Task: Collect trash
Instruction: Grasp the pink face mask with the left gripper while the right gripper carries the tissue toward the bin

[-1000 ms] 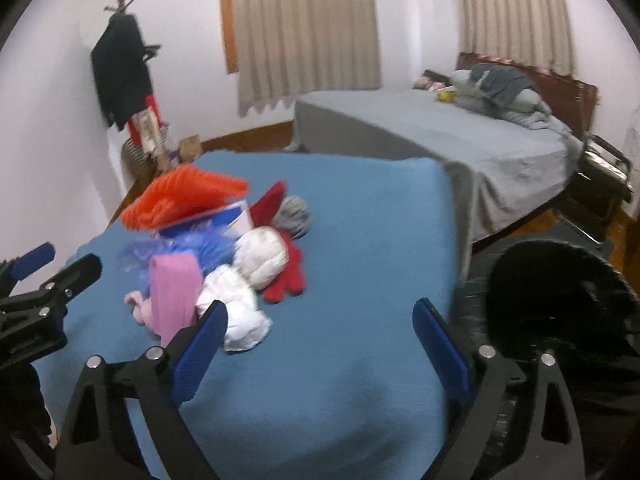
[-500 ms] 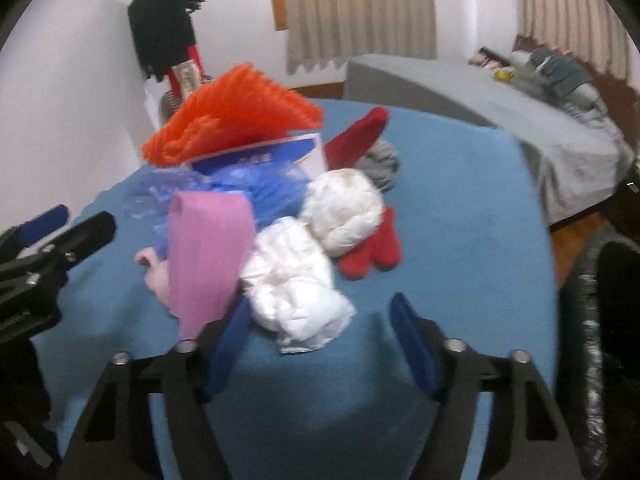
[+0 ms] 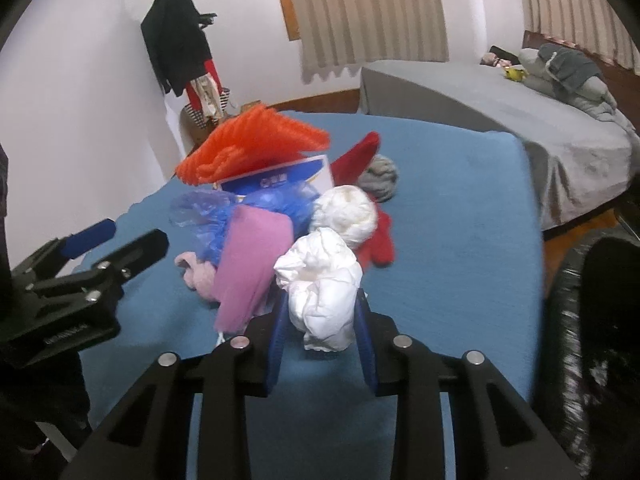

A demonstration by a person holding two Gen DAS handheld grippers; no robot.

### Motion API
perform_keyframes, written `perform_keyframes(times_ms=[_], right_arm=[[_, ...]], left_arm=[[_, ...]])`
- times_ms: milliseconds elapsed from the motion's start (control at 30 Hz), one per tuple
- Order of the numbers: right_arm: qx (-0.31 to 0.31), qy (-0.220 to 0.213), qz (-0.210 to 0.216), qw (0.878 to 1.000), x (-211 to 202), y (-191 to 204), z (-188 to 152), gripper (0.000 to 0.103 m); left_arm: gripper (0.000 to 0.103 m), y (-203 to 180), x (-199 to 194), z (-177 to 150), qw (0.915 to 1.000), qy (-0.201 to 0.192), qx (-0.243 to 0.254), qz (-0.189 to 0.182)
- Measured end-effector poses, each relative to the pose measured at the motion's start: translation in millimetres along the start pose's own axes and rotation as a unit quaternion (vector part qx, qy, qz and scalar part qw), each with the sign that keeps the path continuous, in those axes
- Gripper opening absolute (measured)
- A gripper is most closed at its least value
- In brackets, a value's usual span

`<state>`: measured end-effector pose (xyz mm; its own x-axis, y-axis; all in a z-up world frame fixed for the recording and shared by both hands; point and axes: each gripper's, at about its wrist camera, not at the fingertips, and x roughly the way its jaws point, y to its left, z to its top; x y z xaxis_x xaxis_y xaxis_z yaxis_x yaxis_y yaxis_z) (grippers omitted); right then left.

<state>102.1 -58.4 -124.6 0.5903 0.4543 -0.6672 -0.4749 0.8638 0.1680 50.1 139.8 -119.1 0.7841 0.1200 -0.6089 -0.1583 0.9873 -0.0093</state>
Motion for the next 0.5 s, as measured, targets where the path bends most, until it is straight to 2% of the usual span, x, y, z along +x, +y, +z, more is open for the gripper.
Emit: perform_keyframes(times_ms=[333, 500], right_arm=[[0.035, -0.004, -0.039, 0.999, -15.4, -34.4, -7.9, 0.032], [0.049, -0.005, -0.051, 0.997, -16.2, -43.6, -11.7, 0.032]], left_arm=[[0.071, -51.1, 5.6, -7.5, 0.9981, 0.007, 0.033, -0.051], [0.062, -72.1, 17.4, -12.5, 0.9958, 0.020, 0.054, -0.071]])
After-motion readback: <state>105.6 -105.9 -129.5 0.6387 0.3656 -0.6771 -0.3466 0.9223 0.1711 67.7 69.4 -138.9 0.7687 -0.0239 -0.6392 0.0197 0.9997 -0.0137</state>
